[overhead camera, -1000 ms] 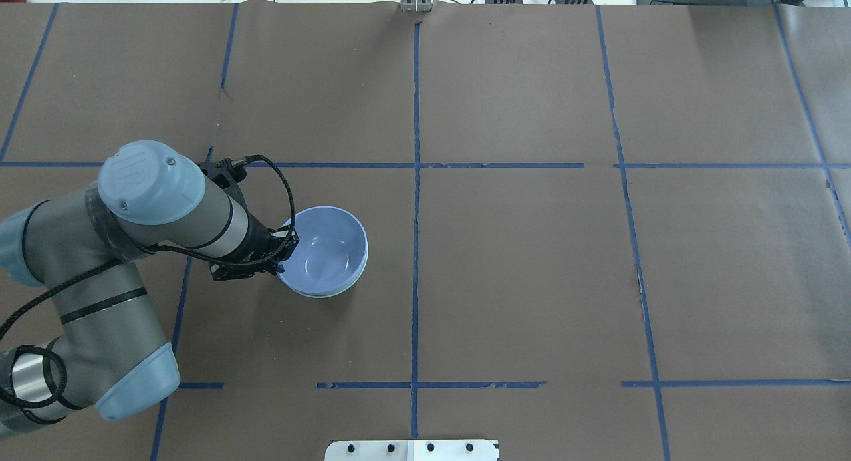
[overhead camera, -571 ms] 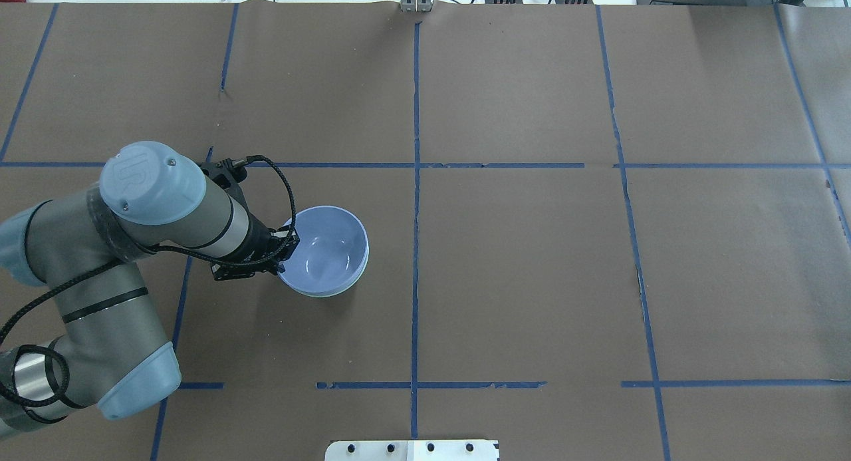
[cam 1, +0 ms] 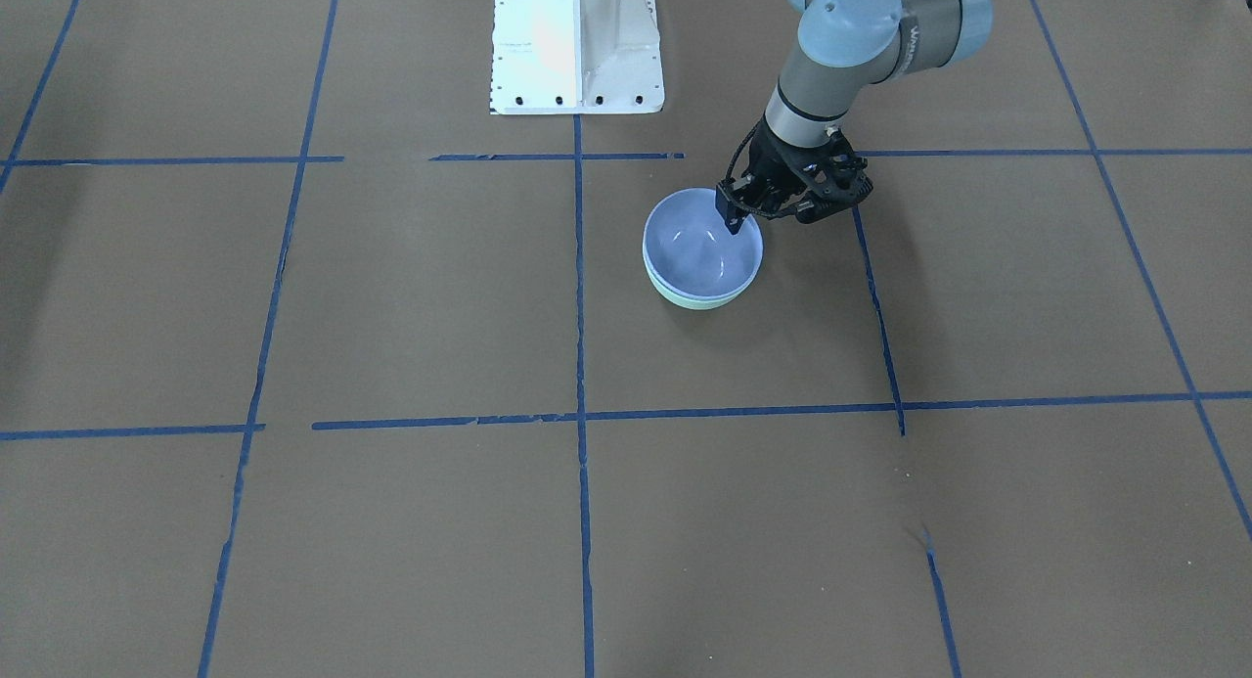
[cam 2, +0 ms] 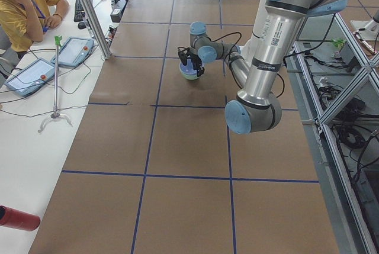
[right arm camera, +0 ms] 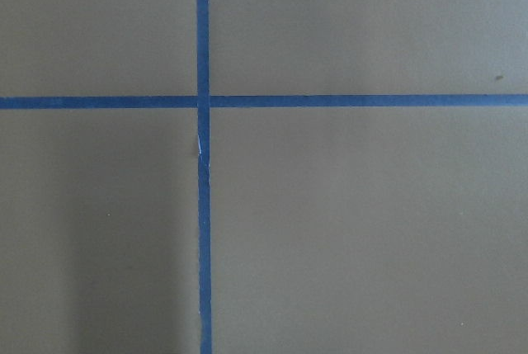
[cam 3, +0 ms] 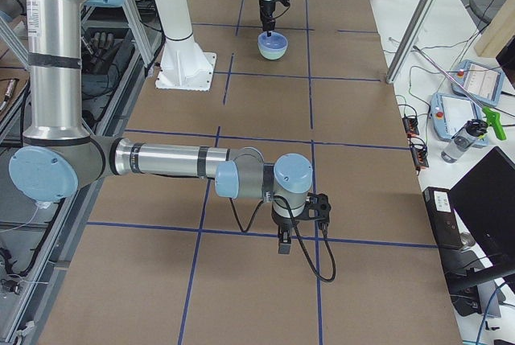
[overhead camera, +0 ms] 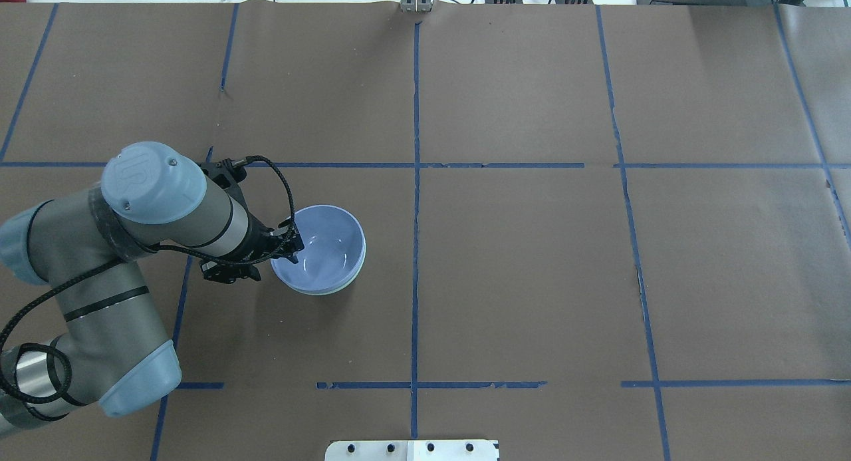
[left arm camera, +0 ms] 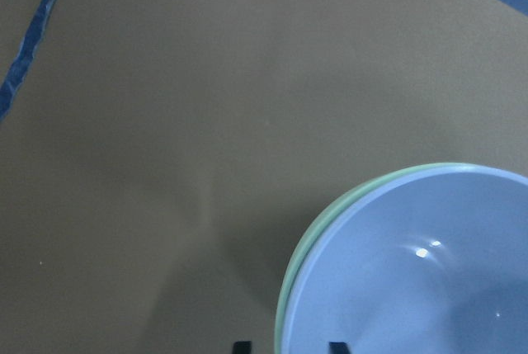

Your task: Stack blue bowl on green bowl

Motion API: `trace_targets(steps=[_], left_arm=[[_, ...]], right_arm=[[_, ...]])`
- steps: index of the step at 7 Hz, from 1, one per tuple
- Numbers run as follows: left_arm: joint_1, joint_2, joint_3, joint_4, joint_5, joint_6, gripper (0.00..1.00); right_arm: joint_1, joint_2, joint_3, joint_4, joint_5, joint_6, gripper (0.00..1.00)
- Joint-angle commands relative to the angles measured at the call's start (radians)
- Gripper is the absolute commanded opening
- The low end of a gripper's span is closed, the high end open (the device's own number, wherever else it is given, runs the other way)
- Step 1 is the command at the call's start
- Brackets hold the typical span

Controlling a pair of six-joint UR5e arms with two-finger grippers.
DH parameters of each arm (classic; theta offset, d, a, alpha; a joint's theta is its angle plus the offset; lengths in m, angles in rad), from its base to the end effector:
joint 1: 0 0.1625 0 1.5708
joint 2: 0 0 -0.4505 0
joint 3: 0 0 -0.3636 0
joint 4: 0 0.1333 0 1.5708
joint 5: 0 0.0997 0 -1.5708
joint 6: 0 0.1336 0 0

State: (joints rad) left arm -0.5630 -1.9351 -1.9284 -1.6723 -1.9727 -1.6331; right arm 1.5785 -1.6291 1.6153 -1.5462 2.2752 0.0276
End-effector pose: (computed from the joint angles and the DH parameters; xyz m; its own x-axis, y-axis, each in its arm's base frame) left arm 0.4568 -0.3842 0.3536 0.5582 -0.4201 -0.7155 0.2839 0.9070 -0.3110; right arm 0.0502 -0.4377 0.7180 0.7615 0.0265 0.6476 -0.0287 0.9996 -0.0071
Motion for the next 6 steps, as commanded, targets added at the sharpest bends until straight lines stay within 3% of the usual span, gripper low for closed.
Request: trace_targets(steps=[1,3,6], left_arm=[[-0.047,0.007,-0.042,0.0,-0.009,0.074,1.0],[-0.159,0.056,-0.066,0.005,-0.024,0.296,1.0],[-0.418,0.215,-0.064,0.009,-0.191,0.821,1.0]], right_arm=[[0.0,0.0,0.0,0.0,0.001,0.0,1.0],[0.0,0.0,0.0,0.0,0.0,0.0,1.0],[0.0,0.0,0.0,0.0,0.0,0.0,1.0]])
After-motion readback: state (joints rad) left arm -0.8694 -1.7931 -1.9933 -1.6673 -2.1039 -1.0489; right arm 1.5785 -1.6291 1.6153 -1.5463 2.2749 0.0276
